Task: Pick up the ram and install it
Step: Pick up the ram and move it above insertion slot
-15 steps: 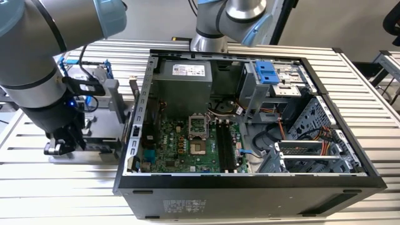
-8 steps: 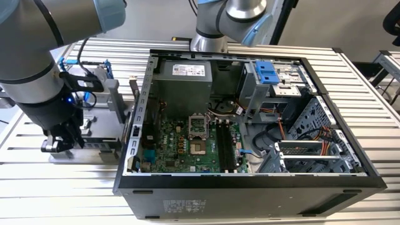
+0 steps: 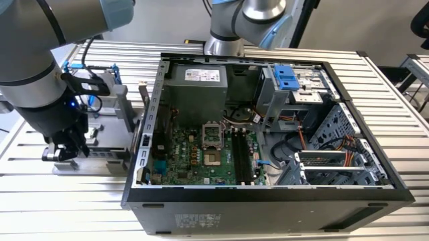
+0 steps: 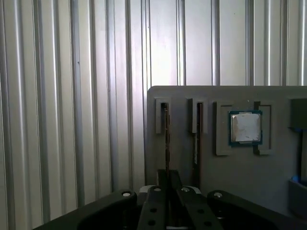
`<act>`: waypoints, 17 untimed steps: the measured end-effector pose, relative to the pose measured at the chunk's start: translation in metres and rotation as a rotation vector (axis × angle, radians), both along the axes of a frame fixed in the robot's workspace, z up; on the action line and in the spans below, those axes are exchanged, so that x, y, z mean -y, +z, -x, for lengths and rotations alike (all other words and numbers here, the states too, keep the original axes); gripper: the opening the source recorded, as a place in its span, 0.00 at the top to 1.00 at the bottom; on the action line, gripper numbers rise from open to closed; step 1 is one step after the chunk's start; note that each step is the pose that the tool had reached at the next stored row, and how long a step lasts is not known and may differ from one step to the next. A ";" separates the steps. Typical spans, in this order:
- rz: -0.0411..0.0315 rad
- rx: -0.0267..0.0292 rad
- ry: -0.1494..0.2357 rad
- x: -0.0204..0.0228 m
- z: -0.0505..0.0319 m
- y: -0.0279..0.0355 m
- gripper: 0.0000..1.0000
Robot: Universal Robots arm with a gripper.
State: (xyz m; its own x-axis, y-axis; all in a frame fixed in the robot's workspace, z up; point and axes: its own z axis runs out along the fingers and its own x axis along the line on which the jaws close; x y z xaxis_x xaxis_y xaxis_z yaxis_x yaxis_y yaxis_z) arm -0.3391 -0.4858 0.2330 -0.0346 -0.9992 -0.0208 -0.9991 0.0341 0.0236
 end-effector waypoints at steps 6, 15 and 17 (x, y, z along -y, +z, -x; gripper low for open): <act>0.0000 0.0000 0.000 0.0000 0.0000 0.0119 1.00; -0.0001 0.0001 0.000 0.0000 -0.0001 0.0324 1.00; 0.0000 0.0000 0.000 0.0000 0.0000 0.0374 1.00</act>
State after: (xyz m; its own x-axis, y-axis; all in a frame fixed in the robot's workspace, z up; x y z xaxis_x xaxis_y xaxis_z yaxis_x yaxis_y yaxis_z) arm -0.3390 -0.4858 0.2704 -0.0346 -0.9992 -0.0208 -0.9991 0.0341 0.0236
